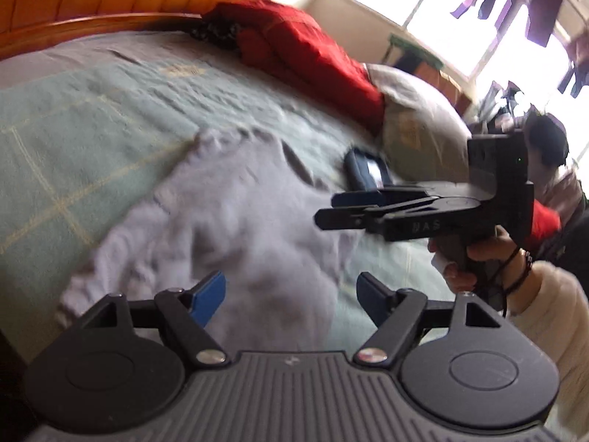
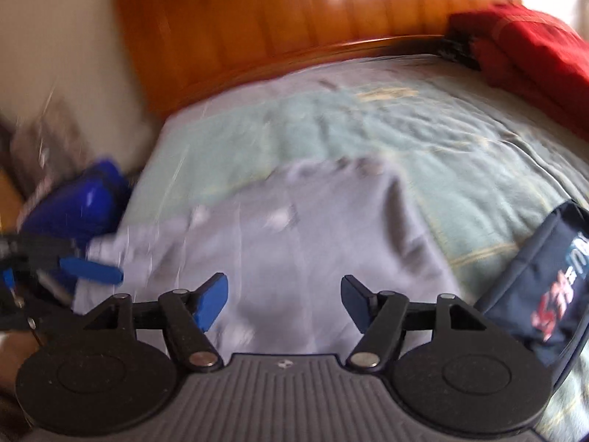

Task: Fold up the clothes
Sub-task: 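Release the garment and pull both tools back from the bed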

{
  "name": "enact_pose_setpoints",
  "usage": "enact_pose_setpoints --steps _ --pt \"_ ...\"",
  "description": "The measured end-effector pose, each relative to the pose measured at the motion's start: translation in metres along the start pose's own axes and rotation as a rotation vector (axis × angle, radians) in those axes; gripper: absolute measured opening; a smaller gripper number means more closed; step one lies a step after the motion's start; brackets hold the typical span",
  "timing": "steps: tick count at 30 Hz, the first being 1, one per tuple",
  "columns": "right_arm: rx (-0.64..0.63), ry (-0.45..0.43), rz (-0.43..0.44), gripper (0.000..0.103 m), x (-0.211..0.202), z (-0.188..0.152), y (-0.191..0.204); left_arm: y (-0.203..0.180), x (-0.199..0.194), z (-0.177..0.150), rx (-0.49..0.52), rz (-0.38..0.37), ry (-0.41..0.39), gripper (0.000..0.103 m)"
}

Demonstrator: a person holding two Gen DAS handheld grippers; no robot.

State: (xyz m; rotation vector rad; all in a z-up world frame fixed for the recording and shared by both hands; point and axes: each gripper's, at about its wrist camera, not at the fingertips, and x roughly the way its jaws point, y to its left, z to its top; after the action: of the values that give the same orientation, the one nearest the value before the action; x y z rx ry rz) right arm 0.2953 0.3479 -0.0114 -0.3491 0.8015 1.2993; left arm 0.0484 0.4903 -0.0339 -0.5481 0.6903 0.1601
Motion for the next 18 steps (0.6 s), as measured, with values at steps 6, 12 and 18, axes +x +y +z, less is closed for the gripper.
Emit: enact_pose_setpoints --steps 6,12,18 --pt "-0.015 0.039 -0.071 0.075 -0.002 -0.017 0.017 0.005 -0.007 -0.018 -0.087 0.003 0.03 0.077" --pt "-0.026 0.002 -0.066 0.083 -0.055 -0.046 0.036 -0.004 -0.003 -0.029 -0.062 0.11 0.049 0.079" --pt "-0.012 0.021 -0.14 0.085 -0.111 -0.108 0.061 0.002 -0.016 -0.016 -0.014 0.154 -0.14 0.083"
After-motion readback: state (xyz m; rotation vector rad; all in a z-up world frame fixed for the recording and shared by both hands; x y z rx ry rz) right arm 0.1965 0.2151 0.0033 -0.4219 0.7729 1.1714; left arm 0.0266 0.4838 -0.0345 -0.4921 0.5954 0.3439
